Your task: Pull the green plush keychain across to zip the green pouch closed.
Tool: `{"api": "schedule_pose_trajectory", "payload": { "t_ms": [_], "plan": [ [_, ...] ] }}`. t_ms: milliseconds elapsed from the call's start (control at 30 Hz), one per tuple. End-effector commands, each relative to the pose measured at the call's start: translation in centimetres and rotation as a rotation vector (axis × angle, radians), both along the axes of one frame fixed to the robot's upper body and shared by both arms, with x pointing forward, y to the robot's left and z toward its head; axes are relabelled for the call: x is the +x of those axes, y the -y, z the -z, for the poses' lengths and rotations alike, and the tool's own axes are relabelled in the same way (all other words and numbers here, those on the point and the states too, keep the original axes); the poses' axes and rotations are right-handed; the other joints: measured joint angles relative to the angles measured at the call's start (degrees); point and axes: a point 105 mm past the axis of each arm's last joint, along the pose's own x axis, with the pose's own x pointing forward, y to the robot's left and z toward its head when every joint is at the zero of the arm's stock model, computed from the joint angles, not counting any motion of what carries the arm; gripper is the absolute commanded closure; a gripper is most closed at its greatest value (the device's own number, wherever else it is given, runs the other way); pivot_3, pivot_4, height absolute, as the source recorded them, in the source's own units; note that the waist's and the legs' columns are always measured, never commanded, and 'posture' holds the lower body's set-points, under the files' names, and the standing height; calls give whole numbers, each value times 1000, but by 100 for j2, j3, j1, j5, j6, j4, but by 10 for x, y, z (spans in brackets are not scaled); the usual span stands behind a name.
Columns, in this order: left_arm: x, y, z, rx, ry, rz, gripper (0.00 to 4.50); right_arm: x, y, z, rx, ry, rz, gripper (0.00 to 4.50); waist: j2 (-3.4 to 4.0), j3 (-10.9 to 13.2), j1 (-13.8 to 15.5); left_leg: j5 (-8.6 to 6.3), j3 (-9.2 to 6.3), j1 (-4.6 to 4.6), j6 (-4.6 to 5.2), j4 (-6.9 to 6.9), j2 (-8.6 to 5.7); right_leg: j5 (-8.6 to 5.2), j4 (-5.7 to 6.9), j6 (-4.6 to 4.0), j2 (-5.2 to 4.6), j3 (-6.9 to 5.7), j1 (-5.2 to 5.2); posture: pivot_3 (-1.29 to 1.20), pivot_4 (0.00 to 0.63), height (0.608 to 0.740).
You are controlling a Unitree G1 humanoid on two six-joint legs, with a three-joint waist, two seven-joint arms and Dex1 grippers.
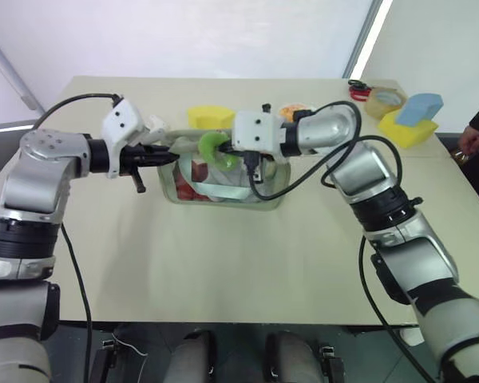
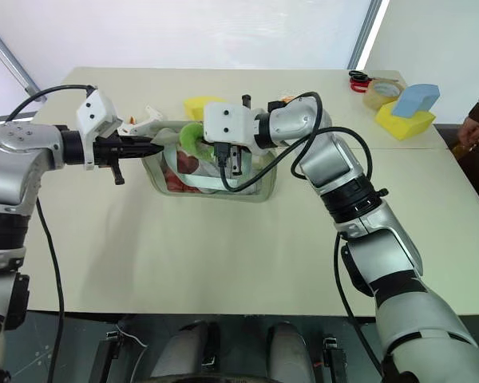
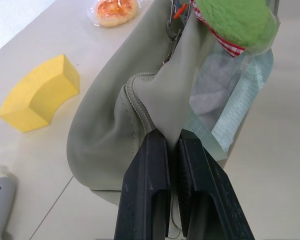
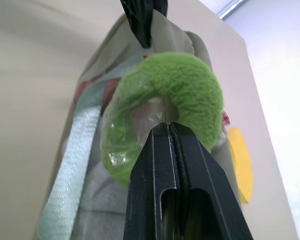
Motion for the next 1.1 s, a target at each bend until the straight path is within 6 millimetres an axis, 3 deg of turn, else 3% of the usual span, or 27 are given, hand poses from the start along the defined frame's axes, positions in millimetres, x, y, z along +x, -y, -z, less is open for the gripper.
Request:
{"api": "schedule_pose_trajectory", "payload": {
  "t_ms": [33,467,733,833,1033,1067,1100],
  "plan": [
    [-1,7,-6,11,25,38,4500,3,8,-28,65,74,36,4465,0,0,0,0,0,0,0,0,0,0,0,0,0,0,0,0,150,740],
    [1,8,-5,13,33,35,4500,15,6,-42,156,94,84,4465,0,0,17,0,2,0,0,0,0,0,0,0,0,0,2,0,150,740],
    [-2,7,-4,12,31,32,4500,12,27,-79,219,123,116,4465,0,0,36,0,1,0,0,0,0,0,-1,0,-1,0,2,0,150,740],
    [-2,5,-4,14,31,30,4500,2,37,-83,218,95,106,3558,0,0,75,0,2,0,0,0,1,0,-2,0,-1,0,1,0,150,740],
    [-1,5,-6,18,33,32,4500,-25,32,-40,109,38,39,476,0,0,97,-1,7,0,1,0,0,0,-2,0,0,2,1,0,150,740],
    [-1,6,-6,18,33,34,4500,-25,29,-31,92,60,38,48,0,0,99,-1,7,1,1,0,0,0,-1,0,0,3,0,0,150,740],
    [-1,6,-6,18,33,37,4500,-25,27,-23,64,87,33,48,0,0,100,-1,7,1,1,0,0,0,0,0,0,3,-1,0,150,740]
  ]
}}
